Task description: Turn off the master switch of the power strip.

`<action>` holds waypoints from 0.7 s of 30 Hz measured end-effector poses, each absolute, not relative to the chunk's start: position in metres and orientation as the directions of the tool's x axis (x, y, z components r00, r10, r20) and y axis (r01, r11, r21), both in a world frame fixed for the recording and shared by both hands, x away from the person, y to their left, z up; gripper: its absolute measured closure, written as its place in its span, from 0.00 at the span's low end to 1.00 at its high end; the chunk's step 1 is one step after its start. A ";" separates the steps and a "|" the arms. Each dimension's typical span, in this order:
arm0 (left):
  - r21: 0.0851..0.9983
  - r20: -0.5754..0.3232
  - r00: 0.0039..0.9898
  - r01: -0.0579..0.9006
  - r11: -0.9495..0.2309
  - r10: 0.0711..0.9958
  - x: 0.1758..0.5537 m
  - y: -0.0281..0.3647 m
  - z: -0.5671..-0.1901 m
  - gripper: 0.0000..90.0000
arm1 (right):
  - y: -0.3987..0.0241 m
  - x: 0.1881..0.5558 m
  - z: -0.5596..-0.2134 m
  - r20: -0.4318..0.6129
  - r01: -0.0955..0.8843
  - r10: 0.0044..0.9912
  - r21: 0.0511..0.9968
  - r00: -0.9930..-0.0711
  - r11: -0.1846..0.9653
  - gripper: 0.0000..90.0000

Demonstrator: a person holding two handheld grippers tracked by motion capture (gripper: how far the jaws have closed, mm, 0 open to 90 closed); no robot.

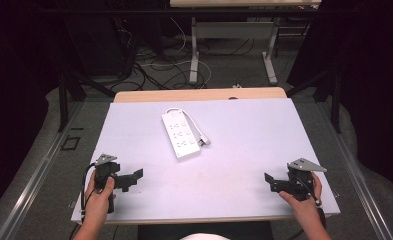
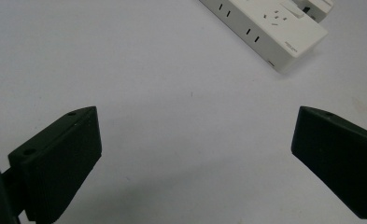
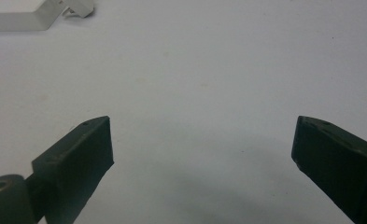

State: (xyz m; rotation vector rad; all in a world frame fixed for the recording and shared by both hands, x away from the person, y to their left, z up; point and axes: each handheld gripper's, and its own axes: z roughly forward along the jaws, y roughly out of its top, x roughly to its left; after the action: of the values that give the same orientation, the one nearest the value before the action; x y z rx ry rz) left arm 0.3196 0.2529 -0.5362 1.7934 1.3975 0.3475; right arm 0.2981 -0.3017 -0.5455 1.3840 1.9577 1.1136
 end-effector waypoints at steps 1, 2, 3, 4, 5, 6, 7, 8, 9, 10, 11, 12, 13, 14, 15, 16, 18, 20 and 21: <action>0.739 -0.259 0.346 0.672 -0.045 0.902 0.319 0.254 -0.537 0.02 | -0.302 0.298 -0.545 0.060 0.527 0.929 0.836 -0.365 0.153 0.05; 0.737 -0.262 0.345 0.674 -0.045 0.901 0.318 0.255 -0.538 0.02 | -0.302 0.298 -0.545 0.060 0.527 0.929 0.836 -0.364 0.153 0.05; 0.740 -0.264 0.344 0.671 -0.039 0.901 0.318 0.256 -0.540 0.02 | -0.302 0.298 -0.545 0.060 0.526 0.929 0.836 -0.365 0.152 0.05; 0.740 -0.260 0.341 0.671 -0.040 0.903 0.318 0.258 -0.542 0.02 | -0.302 0.298 -0.545 0.060 0.526 0.929 0.837 -0.365 0.152 0.05; 0.740 -0.259 0.339 0.671 -0.039 0.904 0.317 0.259 -0.543 0.02 | -0.302 0.298 -0.545 0.058 0.525 0.929 0.837 -0.365 0.154 0.05; 0.740 -0.252 0.336 0.671 -0.043 0.908 0.317 0.260 -0.545 0.02 | -0.302 0.298 -0.545 0.058 0.525 0.929 0.837 -0.366 0.154 0.05; 0.741 -0.257 0.333 0.671 -0.037 0.907 0.316 0.261 -0.546 0.02 | -0.302 0.298 -0.545 0.058 0.524 0.929 0.837 -0.366 0.154 0.05; 0.743 -0.257 0.329 0.669 -0.032 0.909 0.316 0.262 -0.547 0.02 | -0.302 0.298 -0.545 0.057 0.525 0.929 0.837 -0.366 0.155 0.05; 0.743 -0.257 0.327 0.669 -0.031 0.909 0.316 0.264 -0.548 0.02 | -0.302 0.298 -0.545 0.056 0.525 0.929 0.837 -0.366 0.156 0.05; 0.746 -0.261 0.320 0.666 -0.020 0.911 0.316 0.264 -0.550 0.02 | -0.302 0.298 -0.545 0.058 0.525 0.929 0.837 -0.366 0.155 0.05; 0.746 -0.263 0.319 0.666 -0.018 0.910 0.316 0.265 -0.551 0.02 | -0.302 0.298 -0.546 0.056 0.525 0.929 0.837 -0.366 0.156 0.05; 0.748 -0.263 0.318 0.664 -0.016 0.911 0.316 0.266 -0.552 0.02 | -0.302 0.298 -0.545 0.057 0.525 0.929 0.837 -0.366 0.155 0.05; 0.742 -0.264 0.320 0.670 -0.020 0.910 0.316 0.267 -0.552 0.02 | -0.302 0.298 -0.545 0.059 0.528 0.927 0.834 -0.370 0.158 0.05; 0.743 -0.267 0.311 0.669 -0.010 0.912 0.316 0.268 -0.554 0.02 | -0.302 0.298 -0.545 0.059 0.530 0.928 0.834 -0.368 0.157 0.05; 0.742 -0.270 0.313 0.670 -0.010 0.910 0.316 0.269 -0.555 0.02 | -0.302 0.298 -0.545 0.056 0.530 0.928 0.833 -0.367 0.160 0.05; 0.745 -0.272 0.308 0.668 -0.003 0.912 0.317 0.269 -0.556 0.02 | -0.301 0.299 -0.546 0.058 0.529 0.927 0.834 -0.372 0.160 0.05; 0.742 -0.265 0.306 0.671 -0.009 0.914 0.317 0.270 -0.557 0.02 | -0.302 0.299 -0.546 0.050 0.525 0.925 0.834 -0.378 0.169 0.05; 0.741 -0.257 0.309 0.671 -0.018 0.916 0.318 0.271 -0.558 0.02 | -0.302 0.299 -0.546 0.051 0.526 0.926 0.834 -0.375 0.167 0.05; 0.741 -0.253 0.309 0.671 -0.022 0.917 0.318 0.271 -0.558 0.02 | -0.302 0.299 -0.546 0.049 0.524 0.926 0.835 -0.374 0.167 0.05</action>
State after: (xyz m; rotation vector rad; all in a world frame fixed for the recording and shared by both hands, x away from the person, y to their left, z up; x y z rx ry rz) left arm 0.3178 0.2713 -0.5579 1.7610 1.4317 0.3802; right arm 0.2992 -0.3020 -0.5457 1.3678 1.9699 1.1065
